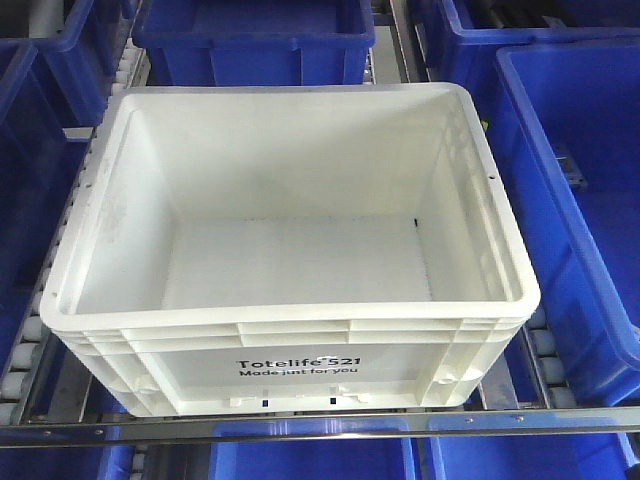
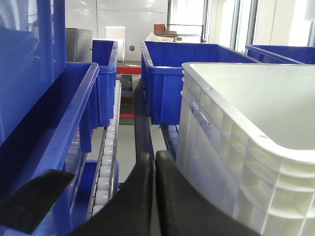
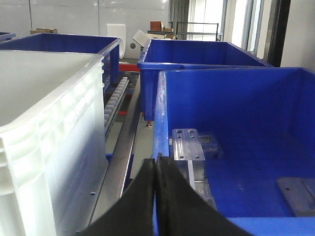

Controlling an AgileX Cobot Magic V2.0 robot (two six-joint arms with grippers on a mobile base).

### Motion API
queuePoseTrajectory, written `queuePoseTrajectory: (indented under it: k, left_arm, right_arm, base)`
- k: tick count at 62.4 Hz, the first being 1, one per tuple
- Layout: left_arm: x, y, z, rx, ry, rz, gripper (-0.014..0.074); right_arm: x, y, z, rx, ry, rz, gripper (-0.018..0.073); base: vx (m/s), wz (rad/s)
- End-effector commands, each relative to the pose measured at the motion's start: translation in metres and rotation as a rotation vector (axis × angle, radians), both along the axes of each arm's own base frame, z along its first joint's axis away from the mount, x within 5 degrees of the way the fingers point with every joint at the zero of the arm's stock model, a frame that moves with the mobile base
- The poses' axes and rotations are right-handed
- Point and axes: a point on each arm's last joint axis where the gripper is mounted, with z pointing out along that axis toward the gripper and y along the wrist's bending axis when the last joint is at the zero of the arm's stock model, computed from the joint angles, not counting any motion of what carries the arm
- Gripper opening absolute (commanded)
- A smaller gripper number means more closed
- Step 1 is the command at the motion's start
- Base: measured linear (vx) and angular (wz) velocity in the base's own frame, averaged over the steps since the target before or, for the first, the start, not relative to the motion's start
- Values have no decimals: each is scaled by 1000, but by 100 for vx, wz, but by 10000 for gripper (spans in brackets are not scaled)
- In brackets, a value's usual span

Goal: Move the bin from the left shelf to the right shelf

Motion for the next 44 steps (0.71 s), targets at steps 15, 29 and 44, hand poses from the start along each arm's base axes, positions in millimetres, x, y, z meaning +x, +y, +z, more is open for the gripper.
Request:
queuePoseTrajectory:
  k: [15,29,44]
  left_arm:
    - [-3,-1,14,-14,-104,-13,-6]
    - [-3,-1,14,-14,-104,-13,-6]
    - [-3,2,15,-12,-106,33,-6]
  right_arm:
    - [-2,0,4,-8,-81,5,-8]
    - [-2,0,4,-8,-81,5,-8]
    - [-2,0,4,-8,-81,5,-8]
  base:
    - [0,0]
    - [0,0]
    - [0,0]
